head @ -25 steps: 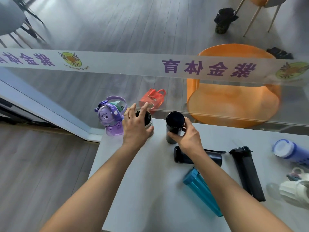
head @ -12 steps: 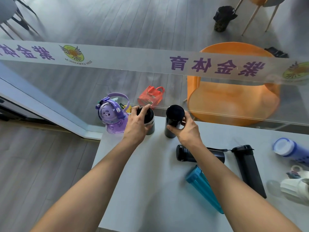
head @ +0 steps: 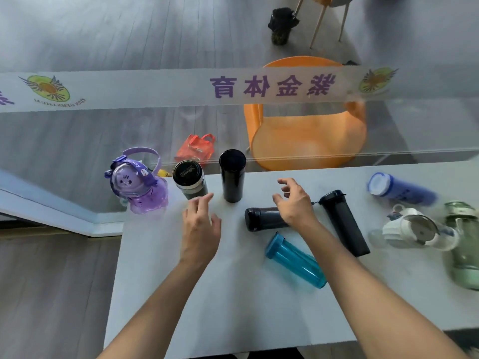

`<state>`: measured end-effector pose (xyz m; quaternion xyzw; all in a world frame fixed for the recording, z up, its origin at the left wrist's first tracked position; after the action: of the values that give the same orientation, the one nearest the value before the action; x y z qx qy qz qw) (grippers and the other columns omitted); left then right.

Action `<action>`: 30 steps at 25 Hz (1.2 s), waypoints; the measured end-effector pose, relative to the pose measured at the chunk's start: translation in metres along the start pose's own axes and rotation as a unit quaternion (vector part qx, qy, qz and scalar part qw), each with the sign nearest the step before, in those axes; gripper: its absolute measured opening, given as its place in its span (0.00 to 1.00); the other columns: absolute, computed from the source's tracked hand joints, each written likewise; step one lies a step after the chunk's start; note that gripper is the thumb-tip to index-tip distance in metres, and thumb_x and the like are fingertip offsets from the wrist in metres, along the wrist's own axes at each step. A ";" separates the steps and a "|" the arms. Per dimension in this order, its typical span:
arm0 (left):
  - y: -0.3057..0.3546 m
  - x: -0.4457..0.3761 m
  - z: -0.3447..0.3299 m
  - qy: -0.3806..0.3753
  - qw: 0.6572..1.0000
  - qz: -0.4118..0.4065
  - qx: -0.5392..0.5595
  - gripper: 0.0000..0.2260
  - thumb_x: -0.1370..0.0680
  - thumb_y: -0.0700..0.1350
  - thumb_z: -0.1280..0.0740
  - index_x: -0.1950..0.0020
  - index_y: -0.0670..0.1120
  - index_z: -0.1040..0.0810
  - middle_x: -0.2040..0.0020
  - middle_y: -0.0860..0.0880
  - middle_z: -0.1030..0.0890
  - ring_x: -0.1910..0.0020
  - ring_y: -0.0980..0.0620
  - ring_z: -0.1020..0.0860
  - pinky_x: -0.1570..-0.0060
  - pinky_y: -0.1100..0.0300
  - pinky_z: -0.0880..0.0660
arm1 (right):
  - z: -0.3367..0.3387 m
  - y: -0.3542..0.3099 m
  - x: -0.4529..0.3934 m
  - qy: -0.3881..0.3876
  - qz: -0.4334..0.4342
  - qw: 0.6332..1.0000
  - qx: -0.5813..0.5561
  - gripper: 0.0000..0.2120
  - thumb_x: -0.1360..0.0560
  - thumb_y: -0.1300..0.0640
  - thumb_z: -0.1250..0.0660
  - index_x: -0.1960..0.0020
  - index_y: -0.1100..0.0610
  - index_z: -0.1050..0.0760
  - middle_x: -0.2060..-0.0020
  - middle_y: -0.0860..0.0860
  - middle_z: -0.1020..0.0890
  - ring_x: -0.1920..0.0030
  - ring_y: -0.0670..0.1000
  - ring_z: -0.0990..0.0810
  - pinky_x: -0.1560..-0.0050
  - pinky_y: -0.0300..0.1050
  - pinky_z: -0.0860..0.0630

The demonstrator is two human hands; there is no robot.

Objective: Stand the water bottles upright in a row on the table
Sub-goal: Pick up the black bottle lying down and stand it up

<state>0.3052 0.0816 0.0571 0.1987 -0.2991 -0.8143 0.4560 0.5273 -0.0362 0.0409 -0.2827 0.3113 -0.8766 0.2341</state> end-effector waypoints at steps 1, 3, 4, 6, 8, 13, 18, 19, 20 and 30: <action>0.000 0.007 -0.019 -0.066 0.998 0.010 0.014 0.22 0.24 0.39 0.36 0.29 0.47 0.31 0.37 0.44 0.27 0.40 0.42 0.28 0.37 0.49 0.31 | 0.005 0.012 0.009 0.008 -0.014 1.000 0.005 0.19 0.21 0.53 0.34 0.31 0.50 0.29 0.38 0.54 0.22 0.39 0.55 0.23 0.39 0.49 0.25; 0.001 0.015 -0.057 -0.191 0.981 0.021 0.007 0.25 0.22 0.42 0.37 0.25 0.49 0.37 0.31 0.45 0.31 0.33 0.42 0.32 0.33 0.50 0.35 | 0.010 0.034 0.025 0.015 -0.033 0.999 0.008 0.17 0.21 0.54 0.36 0.32 0.50 0.27 0.38 0.54 0.22 0.40 0.54 0.22 0.40 0.47 0.25; 0.003 0.017 -0.071 -0.234 0.972 0.019 -0.005 0.27 0.22 0.43 0.36 0.23 0.51 0.40 0.29 0.46 0.33 0.31 0.42 0.34 0.32 0.49 0.35 | 0.011 0.043 0.031 0.015 -0.037 0.999 0.008 0.16 0.21 0.54 0.36 0.33 0.50 0.27 0.38 0.55 0.22 0.39 0.54 0.23 0.38 0.48 0.25; 0.010 0.017 -0.091 -0.276 0.961 0.016 -0.021 0.32 0.23 0.44 0.34 0.22 0.53 0.43 0.25 0.48 0.36 0.29 0.43 0.36 0.30 0.48 0.35 | 0.012 0.058 0.039 0.015 -0.044 0.999 0.011 0.17 0.20 0.54 0.37 0.32 0.50 0.27 0.37 0.54 0.22 0.38 0.55 0.23 0.36 0.51 0.25; 0.013 0.012 -0.107 -0.289 0.956 0.027 -0.040 0.35 0.25 0.43 0.31 0.22 0.54 0.44 0.24 0.49 0.37 0.29 0.44 0.35 0.30 0.47 0.33 | 0.011 0.068 0.037 -0.003 -0.048 0.998 0.030 0.18 0.20 0.52 0.39 0.30 0.49 0.28 0.35 0.54 0.23 0.36 0.54 0.24 0.35 0.50 0.26; 0.010 -0.002 -0.142 -0.278 0.956 0.077 -0.047 0.37 0.29 0.46 0.25 0.25 0.51 0.40 0.27 0.48 0.34 0.32 0.45 0.30 0.32 0.50 0.30 | 0.002 0.084 0.010 -0.079 -0.027 0.989 0.122 0.22 0.19 0.49 0.42 0.26 0.48 0.34 0.29 0.52 0.29 0.33 0.55 0.28 0.31 0.53 0.30; 0.016 -0.002 -0.153 -0.234 0.968 0.087 -0.035 0.30 0.30 0.43 0.24 0.33 0.53 0.33 0.37 0.47 0.27 0.40 0.46 0.25 0.40 0.56 0.28 | 0.003 0.103 0.000 -0.128 0.032 0.983 0.131 0.24 0.20 0.50 0.40 0.24 0.50 0.35 0.25 0.49 0.32 0.27 0.52 0.34 0.25 0.51 0.37; 0.020 -0.002 -0.151 -0.233 0.968 0.084 -0.037 0.29 0.30 0.43 0.24 0.34 0.54 0.33 0.38 0.47 0.27 0.42 0.47 0.25 0.42 0.57 0.27 | 0.006 0.105 -0.001 -0.132 0.040 0.982 0.128 0.25 0.20 0.50 0.40 0.24 0.50 0.36 0.25 0.49 0.33 0.26 0.52 0.35 0.25 0.51 0.37; 0.024 -0.002 -0.148 -0.228 0.969 0.082 -0.037 0.29 0.30 0.44 0.23 0.34 0.55 0.33 0.37 0.48 0.28 0.42 0.49 0.26 0.42 0.57 0.27 | 0.008 0.105 -0.003 -0.134 0.049 0.982 0.124 0.25 0.20 0.51 0.40 0.23 0.50 0.36 0.25 0.49 0.33 0.26 0.52 0.35 0.25 0.51 0.37; 0.122 -0.013 -0.110 -0.110 0.993 -0.012 0.037 0.35 0.34 0.45 0.21 0.31 0.57 0.32 0.38 0.51 0.30 0.38 0.48 0.27 0.38 0.52 0.24 | 0.027 0.080 -0.015 -0.136 0.049 0.989 0.022 0.26 0.25 0.49 0.30 0.30 0.47 0.33 0.37 0.52 0.25 0.39 0.54 0.24 0.41 0.50 0.26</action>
<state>0.4537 0.0101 0.0580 0.1284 -0.3746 -0.8250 0.4031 0.5744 -0.0946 -0.0013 -0.3781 0.2707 -0.8242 0.3232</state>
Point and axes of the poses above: each hand's wrist, its own x-axis away from the middle knuckle, its own z-axis out of the back of the hand, y = z × x, the point moved 7 cm from there along -x, towards the middle knuckle
